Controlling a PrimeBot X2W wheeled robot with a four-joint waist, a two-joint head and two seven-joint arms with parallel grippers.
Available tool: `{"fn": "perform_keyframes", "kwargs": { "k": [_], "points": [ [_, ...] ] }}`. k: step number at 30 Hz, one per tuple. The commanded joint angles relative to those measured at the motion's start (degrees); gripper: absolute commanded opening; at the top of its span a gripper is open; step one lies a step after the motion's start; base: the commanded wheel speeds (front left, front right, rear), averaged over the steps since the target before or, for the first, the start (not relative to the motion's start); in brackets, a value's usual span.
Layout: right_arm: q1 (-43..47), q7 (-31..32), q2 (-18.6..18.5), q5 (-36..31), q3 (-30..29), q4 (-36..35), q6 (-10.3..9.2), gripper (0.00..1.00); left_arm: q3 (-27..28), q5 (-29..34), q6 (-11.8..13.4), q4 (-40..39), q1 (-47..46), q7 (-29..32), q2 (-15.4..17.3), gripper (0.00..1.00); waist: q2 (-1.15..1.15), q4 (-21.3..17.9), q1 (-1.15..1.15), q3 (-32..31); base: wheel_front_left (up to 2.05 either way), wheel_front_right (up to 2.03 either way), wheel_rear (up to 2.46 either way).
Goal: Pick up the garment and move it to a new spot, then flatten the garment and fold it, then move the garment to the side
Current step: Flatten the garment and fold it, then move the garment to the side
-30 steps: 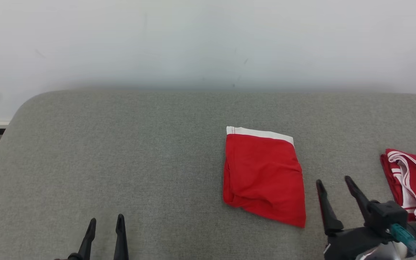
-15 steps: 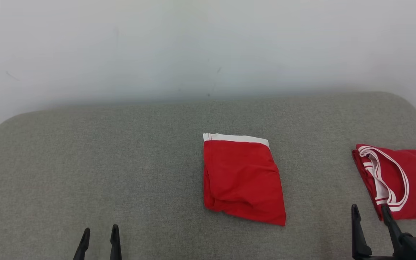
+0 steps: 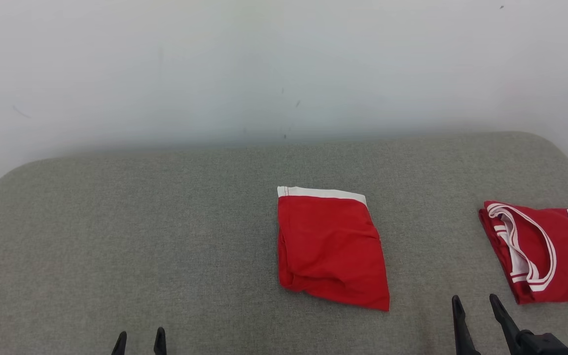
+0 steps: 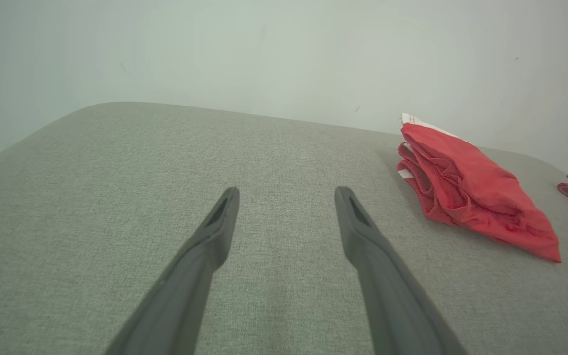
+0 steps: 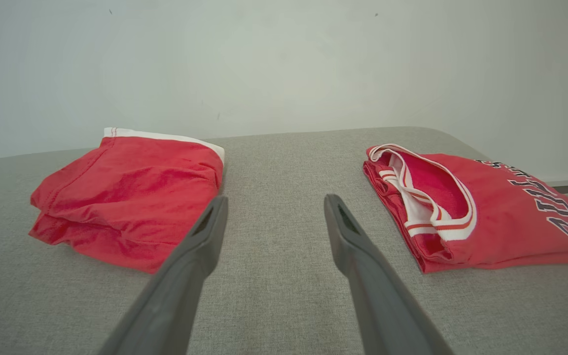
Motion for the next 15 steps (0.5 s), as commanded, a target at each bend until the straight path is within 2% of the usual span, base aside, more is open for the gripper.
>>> {"fn": "perform_keyframes", "kwargs": {
  "k": [1,15],
  "points": [
    [-0.12,0.04,-0.42,0.29,0.48,-0.09,0.01,1.00,0.25,0.30,-0.19,0.15,0.74,-0.16,-0.29,1.00,0.00,0.08,0.00,0.05,0.00,0.00,0.00],
    [-0.73,0.71,-1.28,1.13,2.40,-1.67,0.01,1.00,1.24,1.21,-0.86,0.24,0.28,-0.16,-0.87,1.00,0.00,0.21,0.00,1.04,0.00,0.00,0.00]
  ]
}}
